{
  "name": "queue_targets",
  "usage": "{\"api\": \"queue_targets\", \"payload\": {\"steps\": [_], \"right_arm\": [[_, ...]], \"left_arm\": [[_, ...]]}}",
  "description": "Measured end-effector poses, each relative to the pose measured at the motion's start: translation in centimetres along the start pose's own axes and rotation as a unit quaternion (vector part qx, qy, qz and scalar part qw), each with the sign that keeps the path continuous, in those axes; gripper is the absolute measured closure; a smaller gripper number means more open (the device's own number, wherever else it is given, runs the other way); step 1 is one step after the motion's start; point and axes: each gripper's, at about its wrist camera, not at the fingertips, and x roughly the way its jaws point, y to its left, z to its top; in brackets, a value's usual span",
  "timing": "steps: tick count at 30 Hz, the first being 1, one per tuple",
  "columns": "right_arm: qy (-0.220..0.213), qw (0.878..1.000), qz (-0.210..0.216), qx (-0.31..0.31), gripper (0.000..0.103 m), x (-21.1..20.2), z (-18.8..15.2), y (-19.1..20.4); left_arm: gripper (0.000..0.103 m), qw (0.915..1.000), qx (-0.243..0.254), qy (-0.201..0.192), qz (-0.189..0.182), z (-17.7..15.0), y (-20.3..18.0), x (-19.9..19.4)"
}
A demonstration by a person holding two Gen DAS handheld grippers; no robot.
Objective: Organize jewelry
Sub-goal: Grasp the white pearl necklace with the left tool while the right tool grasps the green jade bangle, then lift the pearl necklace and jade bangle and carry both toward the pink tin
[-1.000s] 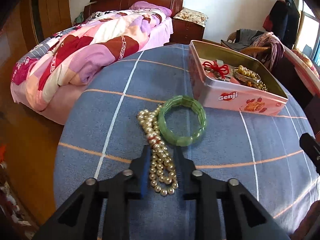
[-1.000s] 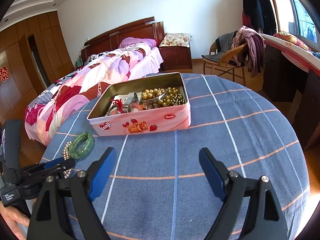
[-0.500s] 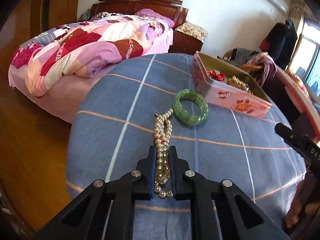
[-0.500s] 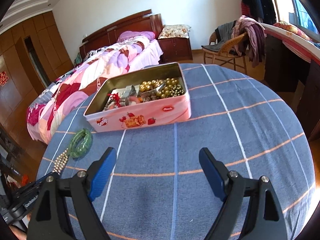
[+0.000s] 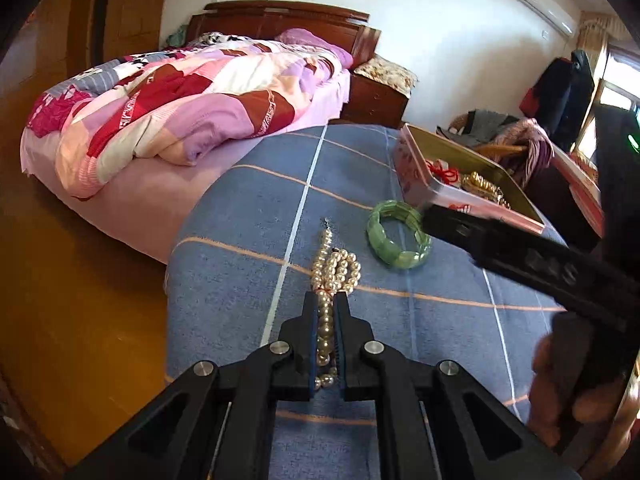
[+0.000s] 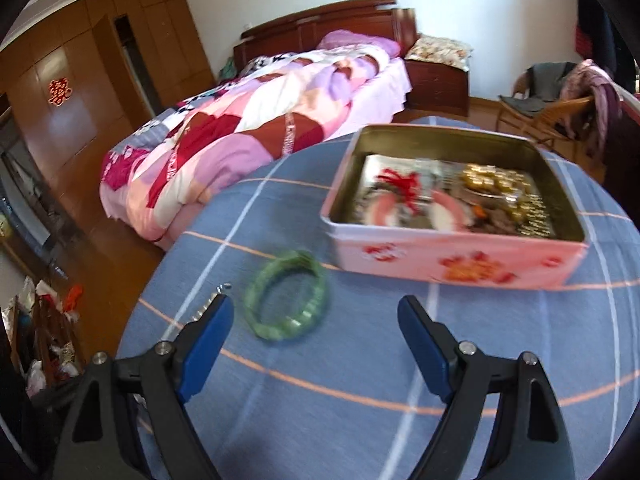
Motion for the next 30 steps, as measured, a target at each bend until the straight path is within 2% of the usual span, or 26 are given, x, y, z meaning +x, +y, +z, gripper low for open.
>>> {"api": "queue_targets", "payload": {"steps": [3,6,7,8,10,11,12,13,16,18,21,22,23,25,27,29,30], "right_arm": [[0.016,1.000,0.002,0.002,0.016,1.8,0.7,0.5],[0.044,0.999,-0.003,0.002,0.018,3.7,0.6,0.9],[0.038,0.999,-0.015,-0.009,0.021,3.9,0.5,1.2],[0.037,0.999,-0.025,-0.023,0.027,3.9,0.3,1.5],[0.039,0.996,-0.055,-0.064,0.054,3.9,-0.1,2.1],[0.039,0.995,-0.056,-0.067,0.060,3.7,-0.2,1.9],[0.042,0.996,-0.048,-0.063,0.074,3.4,-0.3,1.5],[0.045,0.997,-0.037,-0.055,0.082,3.1,-0.4,0.9],[0.047,0.998,-0.020,-0.030,0.083,2.0,-1.0,-0.9],[0.046,0.999,-0.015,-0.019,0.083,0.9,-1.6,-1.9],[0.037,0.999,0.003,0.004,0.083,-1.0,-2.6,-3.5],[0.033,0.999,0.005,0.010,0.083,-1.5,-2.9,-3.9],[0.029,0.999,0.005,0.013,0.083,-1.7,-2.8,-3.9],[0.015,1.000,0.007,0.023,0.083,-2.9,-3.3,-4.6],[0.003,1.000,0.008,0.026,0.083,-3.6,-3.5,-4.8],[-0.002,1.000,0.006,0.029,0.083,-4.1,-3.6,-4.9],[-0.010,0.999,0.004,0.033,0.083,-4.6,-3.6,-5.0]], "left_arm": [[0.092,0.9998,0.017,0.006,0.010,0.0,0.0,0.2],[0.079,0.9996,0.025,0.010,0.002,-0.2,0.1,0.2],[0.069,0.9995,0.030,0.010,-0.001,-0.2,0.0,0.1],[0.062,0.9993,0.038,0.008,-0.002,-0.2,-0.1,-0.1],[0.039,0.9990,0.044,-0.005,0.003,-0.2,-0.3,-0.6],[0.037,0.9989,0.045,-0.011,0.004,-0.1,-0.4,-0.8],[0.037,0.9988,0.047,-0.011,-0.001,0.2,-0.6,-0.7],[0.037,0.9988,0.049,-0.007,-0.004,0.3,-0.8,-0.5],[0.037,0.9978,0.062,0.002,0.021,0.7,-1.6,0.5],[0.037,0.9967,0.070,0.024,0.033,0.6,-1.9,1.6],[0.038,0.9903,0.117,0.021,0.073,0.1,-3.2,2.1],[0.045,0.9887,0.126,0.023,0.077,0.0,-3.5,2.2],[0.048,0.9859,0.140,0.024,0.089,-0.2,-3.9,2.3],[0.050,0.9838,0.147,0.023,0.101,-0.3,-4.0,2.4],[0.060,0.9828,0.145,0.021,0.112,-0.2,-3.7,2.3],[0.078,0.9801,0.149,0.016,0.130,-0.2,-3.4,2.2],[0.080,0.9796,0.150,0.013,0.133,-0.3,-3.2,2.1]]}}
